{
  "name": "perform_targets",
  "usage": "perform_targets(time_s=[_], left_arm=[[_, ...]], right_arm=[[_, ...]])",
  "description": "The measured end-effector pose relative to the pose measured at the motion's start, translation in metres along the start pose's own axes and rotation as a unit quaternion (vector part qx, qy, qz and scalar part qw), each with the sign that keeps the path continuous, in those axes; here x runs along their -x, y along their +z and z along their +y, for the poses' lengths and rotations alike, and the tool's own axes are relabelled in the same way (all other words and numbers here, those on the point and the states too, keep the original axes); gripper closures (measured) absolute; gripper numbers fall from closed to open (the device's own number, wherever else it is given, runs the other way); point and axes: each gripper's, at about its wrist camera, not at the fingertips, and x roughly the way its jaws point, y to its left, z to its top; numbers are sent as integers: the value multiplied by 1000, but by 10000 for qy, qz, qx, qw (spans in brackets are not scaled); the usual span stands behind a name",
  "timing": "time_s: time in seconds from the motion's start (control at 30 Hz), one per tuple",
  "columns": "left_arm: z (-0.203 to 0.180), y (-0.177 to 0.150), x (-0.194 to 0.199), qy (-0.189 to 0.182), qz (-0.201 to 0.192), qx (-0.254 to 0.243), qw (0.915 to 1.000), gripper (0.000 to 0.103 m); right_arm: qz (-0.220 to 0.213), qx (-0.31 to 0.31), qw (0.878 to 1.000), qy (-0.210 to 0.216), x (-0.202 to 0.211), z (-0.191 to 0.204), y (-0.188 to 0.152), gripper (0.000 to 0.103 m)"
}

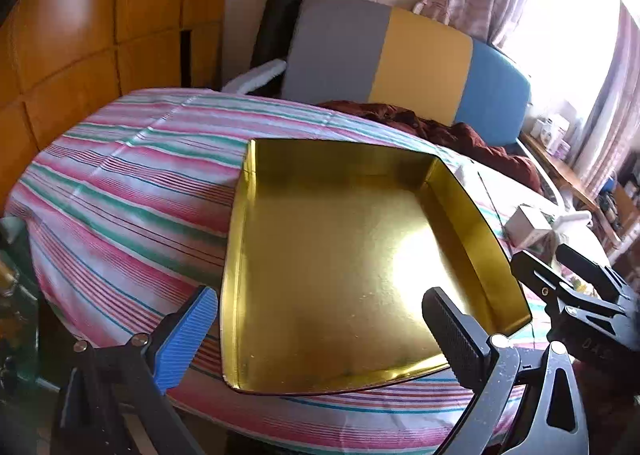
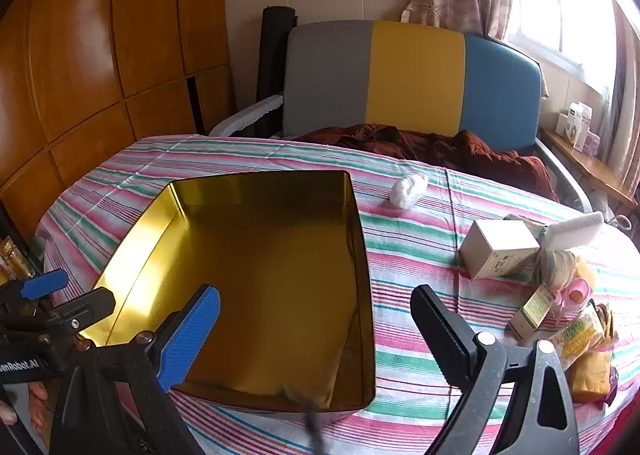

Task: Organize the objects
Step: 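Reach the left gripper to the white plastic-wrapped bundle and grasp it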

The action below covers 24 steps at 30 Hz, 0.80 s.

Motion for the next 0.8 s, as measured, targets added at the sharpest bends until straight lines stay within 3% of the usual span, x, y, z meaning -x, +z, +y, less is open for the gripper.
perform_targets(time_s=[0.1, 0.3, 0.43, 0.63, 0.8], left_arm=[[-9, 4, -1, -24, 7, -279, 9996, 0], [-34, 22, 4, -383, -328, -707, 9962, 0], [-50, 37, 2, -431, -521, -1002, 9927, 0], [-81, 58, -9, -724, -528, -1424, 9857, 0], [-111, 80, -29, -718, -390, -1678, 9824, 0]], right_arm=[[24, -121, 9999, -36, -1, -8, 0, 5], [15, -372, 9992, -155, 1, -28, 0, 5], [8, -545, 9981, -278, 4, -45, -1, 5], [39, -850, 9948, -557, 8, -82, -2, 5], [10, -1084, 9905, -846, 11, -121, 2, 5]])
